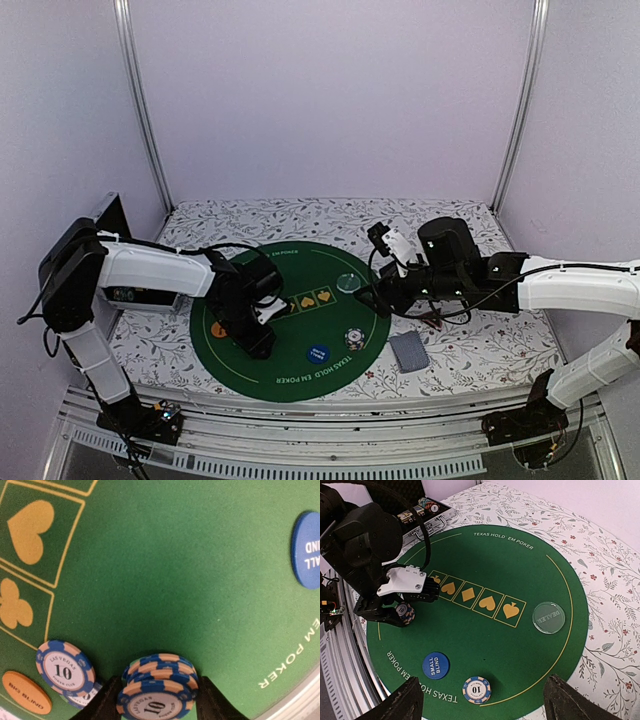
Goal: Distribute texas hold em gaming equipment
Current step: Adjust the poker chips pile in the big blind area.
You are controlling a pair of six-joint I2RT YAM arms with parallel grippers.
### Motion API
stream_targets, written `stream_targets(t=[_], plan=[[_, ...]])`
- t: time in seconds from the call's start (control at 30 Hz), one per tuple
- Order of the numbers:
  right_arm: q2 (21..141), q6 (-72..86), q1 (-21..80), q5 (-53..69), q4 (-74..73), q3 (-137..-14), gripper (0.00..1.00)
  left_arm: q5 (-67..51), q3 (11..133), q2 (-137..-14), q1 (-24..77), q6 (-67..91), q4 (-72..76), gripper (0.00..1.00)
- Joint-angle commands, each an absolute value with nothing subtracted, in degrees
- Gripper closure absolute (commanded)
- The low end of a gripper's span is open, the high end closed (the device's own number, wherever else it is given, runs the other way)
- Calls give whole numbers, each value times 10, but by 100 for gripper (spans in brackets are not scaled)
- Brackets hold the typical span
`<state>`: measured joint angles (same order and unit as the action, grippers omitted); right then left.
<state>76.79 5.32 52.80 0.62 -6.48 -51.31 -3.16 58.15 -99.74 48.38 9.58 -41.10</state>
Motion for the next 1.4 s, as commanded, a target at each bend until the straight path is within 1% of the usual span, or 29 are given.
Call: stream_targets(t=[0.0,0.07,0.17,0.2,0.37,0.73,0.8,0.87,0.97,1.0,1.17,1.37], plan=[[749,54,524,4,-73,-510,15,-2,573,-1004,486,98,-422,55],[746,53,523,0,-73,-507,15,2,574,-997,481,101,-427,58],[742,54,523,0,-73,-506,15,36,582,-996,467,104,-451,59],[739,55,524,0,-73,-505,15,46,585,-995,459,103,-457,62],[728,51,523,-6,-76,-500,15,28,582,-979,423,88,-449,66],[711,36,521,-6,-90,-511,14,24,583,-980,397,84,-448,63],[710,37,521,-7,-96,-514,14,16,583,-975,397,83,-447,61],[706,38,521,-9,-98,-515,14,9,582,-967,397,82,-446,54],[696,39,521,-11,-100,-518,14,1,582,-960,398,81,-446,50],[690,38,521,-14,-102,-519,14,-2,582,-962,397,81,-445,46],[682,39,521,-18,-108,-518,14,-18,587,-951,401,78,-450,41],[683,47,521,-15,-108,-518,14,-47,649,-914,391,52,-463,38]])
